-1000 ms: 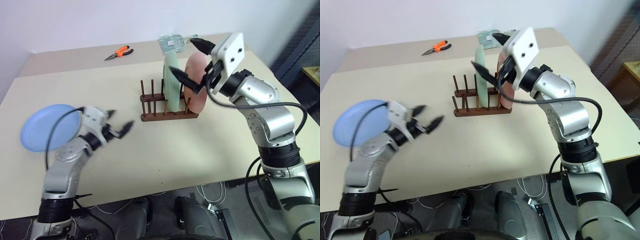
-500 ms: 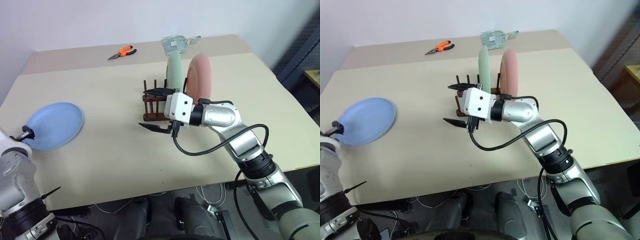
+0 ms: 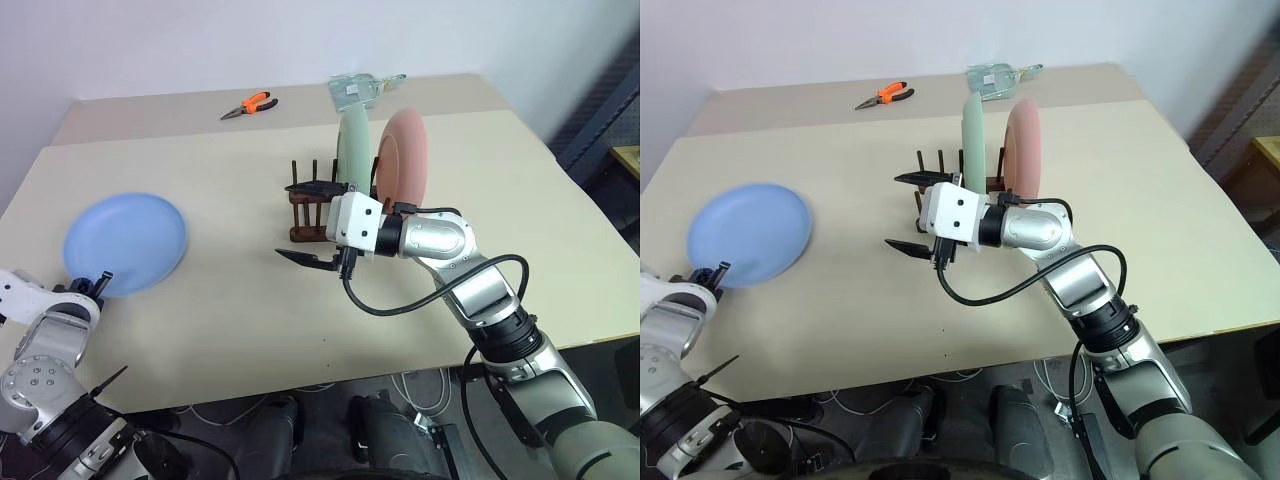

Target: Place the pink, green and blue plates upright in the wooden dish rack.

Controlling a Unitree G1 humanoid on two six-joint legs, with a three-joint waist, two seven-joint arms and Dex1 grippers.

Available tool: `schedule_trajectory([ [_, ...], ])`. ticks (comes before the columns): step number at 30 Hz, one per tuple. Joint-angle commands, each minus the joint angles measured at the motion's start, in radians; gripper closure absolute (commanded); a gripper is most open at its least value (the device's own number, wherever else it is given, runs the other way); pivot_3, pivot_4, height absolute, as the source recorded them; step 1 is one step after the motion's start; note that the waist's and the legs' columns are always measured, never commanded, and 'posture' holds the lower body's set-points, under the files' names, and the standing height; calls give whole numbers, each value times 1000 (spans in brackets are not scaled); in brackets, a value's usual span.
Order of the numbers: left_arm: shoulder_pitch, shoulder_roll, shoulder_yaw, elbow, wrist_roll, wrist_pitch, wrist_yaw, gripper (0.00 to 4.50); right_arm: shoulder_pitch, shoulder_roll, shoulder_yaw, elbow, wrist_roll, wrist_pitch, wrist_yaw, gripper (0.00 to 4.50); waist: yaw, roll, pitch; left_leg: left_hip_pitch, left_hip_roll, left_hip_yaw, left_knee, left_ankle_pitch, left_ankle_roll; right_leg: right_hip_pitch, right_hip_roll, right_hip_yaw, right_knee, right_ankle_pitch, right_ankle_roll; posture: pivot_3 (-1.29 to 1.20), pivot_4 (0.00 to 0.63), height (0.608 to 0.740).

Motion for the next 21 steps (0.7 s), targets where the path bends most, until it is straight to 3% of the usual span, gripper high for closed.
schedule_trajectory([
  [1, -46, 79, -171, -115, 30, -98, -124, 4490, -21, -9, -21, -16, -47, -31, -9, 0, 0, -1, 0, 0, 0, 0, 0, 0, 0, 0, 0, 0, 0, 0, 0, 0, 150, 729],
  [8, -283, 201, -405, -210, -6, -56, -199, 4490, -98, 32, 43, 43, -241, -170, -72, 0, -12, -1, 0, 0, 0, 0, -1, 1, -3, -1, 0, 1, 0, 0, 0, 0, 150, 729],
  [16, -372, 206, -467, -203, -69, 19, -192, 4490, -308, 65, 129, 393, -605, -384, -325, 0, -30, -2, 1, 0, 0, 3, -3, 6, -11, -8, 1, 3, 8, -1, -2, 0, 150, 729],
  [21, -361, 192, -461, -219, -110, 39, -178, 4500, -332, 68, 140, 482, -670, -437, -378, 2296, -25, -4, 2, 0, 0, 3, -2, 7, -11, -7, 1, 2, 9, -1, -2, 0, 150, 729],
])
